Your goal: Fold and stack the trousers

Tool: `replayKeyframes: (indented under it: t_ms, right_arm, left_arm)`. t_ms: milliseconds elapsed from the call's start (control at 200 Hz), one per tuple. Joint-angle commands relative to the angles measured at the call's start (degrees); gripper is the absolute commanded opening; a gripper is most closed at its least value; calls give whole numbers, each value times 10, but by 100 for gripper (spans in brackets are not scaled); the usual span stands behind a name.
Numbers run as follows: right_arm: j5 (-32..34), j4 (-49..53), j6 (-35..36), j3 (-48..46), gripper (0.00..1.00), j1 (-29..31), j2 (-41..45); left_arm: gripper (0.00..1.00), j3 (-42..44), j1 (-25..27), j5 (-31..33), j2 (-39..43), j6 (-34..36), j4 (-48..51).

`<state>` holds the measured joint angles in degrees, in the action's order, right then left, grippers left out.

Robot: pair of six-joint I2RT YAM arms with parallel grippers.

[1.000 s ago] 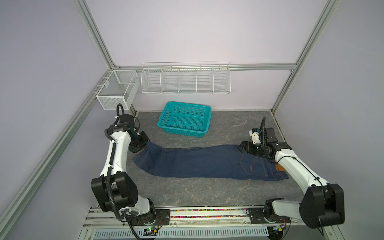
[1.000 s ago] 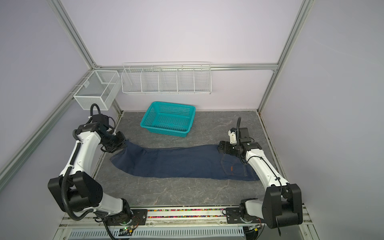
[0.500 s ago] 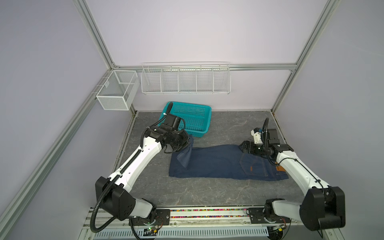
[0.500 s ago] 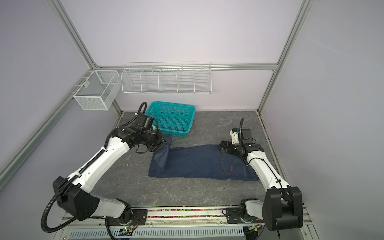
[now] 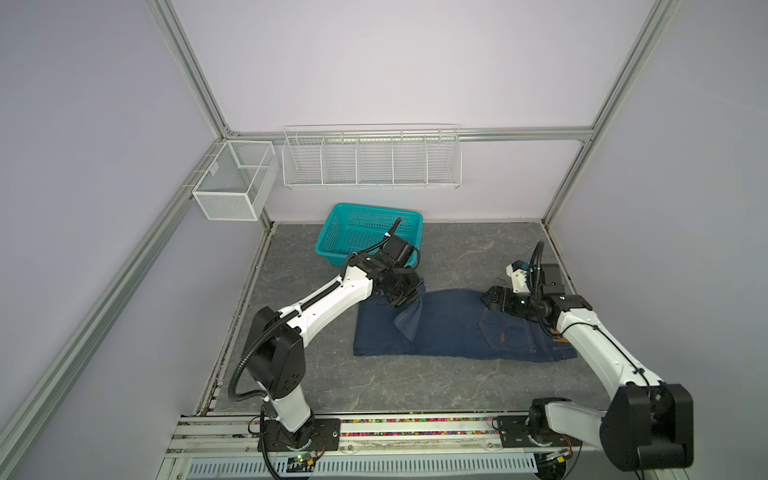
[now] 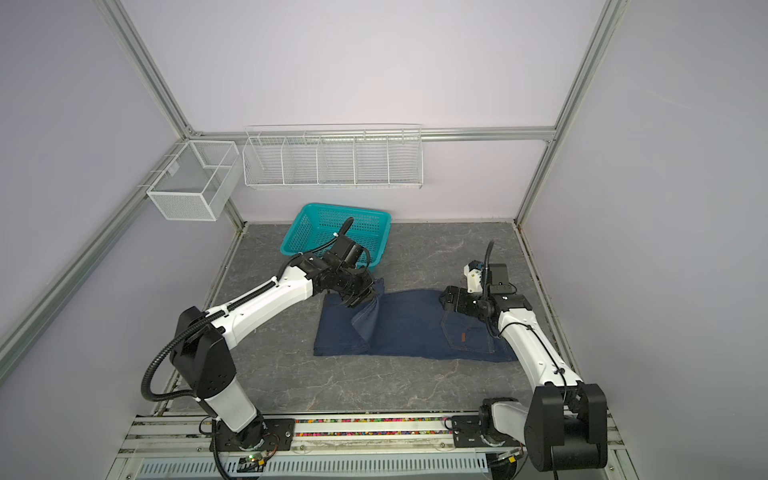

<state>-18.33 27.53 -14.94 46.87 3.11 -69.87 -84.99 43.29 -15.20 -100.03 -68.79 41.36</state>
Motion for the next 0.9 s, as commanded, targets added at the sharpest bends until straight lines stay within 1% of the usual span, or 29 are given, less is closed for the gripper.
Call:
replayKeyframes:
  t_ms: [0,95,255,385,455,575,675,730,800,895]
  right_arm:
    - [-15,-5,10,-12,94,-4,10]
    - [-16,-2,10,-18,94,-5,15]
    - [-19,-5,11,-23,94,-7,18]
    - [-22,-6,10,-22,94,-8,16]
    - [-24,-5,10,-22,94,-9,17]
    - [-25,-6,10,-26,94,-10,21]
    - [-29,-6,8,-26,94,-10,22]
    - [-31,-6,7,-24,94,-10,24]
    - [-36,-3,10,-20,94,-11,25]
    - [-43,2,10,-14,94,-11,28]
  left_arm:
    - [0,0,4,4,-26,-19,-37]
    - [0,-7,6,10,-48,-11,-34]
    - [0,-31,16,-12,-83,9,-41]
    - [12,-34,22,-16,-102,19,-40]
    - [16,-31,22,-9,-101,18,-41]
    - [17,-29,23,19,-96,3,-60]
    - [18,-33,26,9,-105,-8,-84]
    - [21,-39,31,2,-112,-5,-85]
    - [33,-38,36,-16,-114,0,-108]
    - [38,-41,37,-40,-109,22,-123]
